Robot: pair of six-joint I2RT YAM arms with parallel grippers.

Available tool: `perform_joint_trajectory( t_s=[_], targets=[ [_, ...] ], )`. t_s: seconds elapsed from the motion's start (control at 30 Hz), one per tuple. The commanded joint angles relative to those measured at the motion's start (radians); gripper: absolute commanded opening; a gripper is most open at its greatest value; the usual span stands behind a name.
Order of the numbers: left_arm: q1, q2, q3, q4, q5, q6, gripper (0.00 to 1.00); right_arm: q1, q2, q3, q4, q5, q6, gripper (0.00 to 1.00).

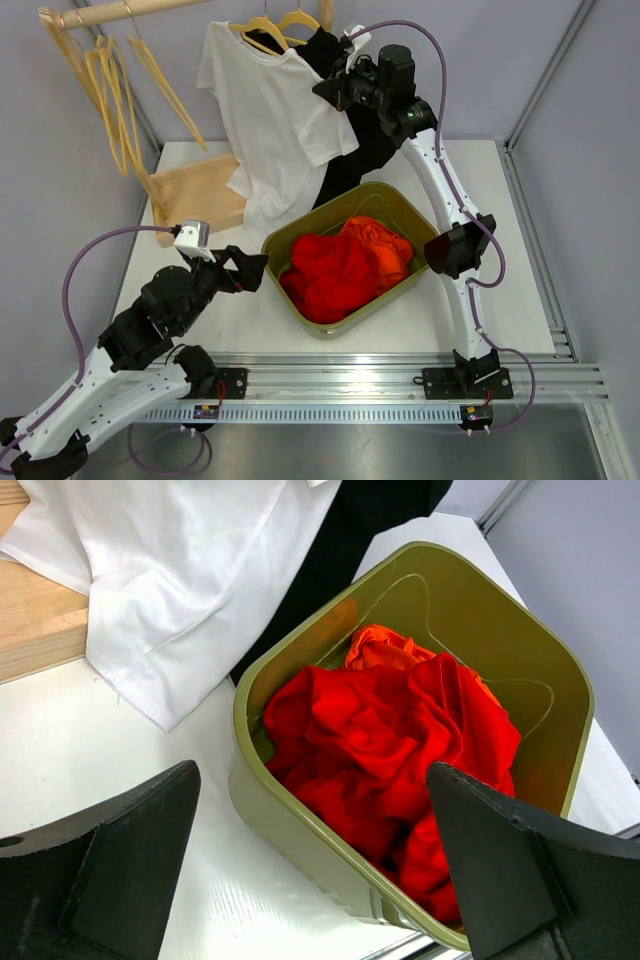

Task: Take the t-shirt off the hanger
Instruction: Grab a hanger with a tshirt on it with the right arm

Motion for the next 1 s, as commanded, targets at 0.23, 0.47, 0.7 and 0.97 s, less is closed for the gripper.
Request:
perform_joint_trajectory(
  t_s=[0.23,0.47,0.7,0.97],
  targets=[
    [-0.001,-0.028,0.002,0.055,-0.004,-0.007,0.99,0.009,-0.054,0.144,0.131,-0.019,0.058,0.00],
    [-0.001,-0.063,-0.007,0.055,-0.008,-0.013,0.99,0.009,-0.074,0.134,0.128,-0.026,0.074,0.00],
    [-0.001,-0.083,0.013,0.029,-0.030,-0.002,0.99,0.007,-0.129,0.063,0.007,-0.123,-0.055,0.00],
    [-0.001,-0.112,0.074,-0.047,-0.061,0.071,0.99,-0.001,-0.196,0.014,-0.094,-0.198,-0.200,0.00]
  ],
)
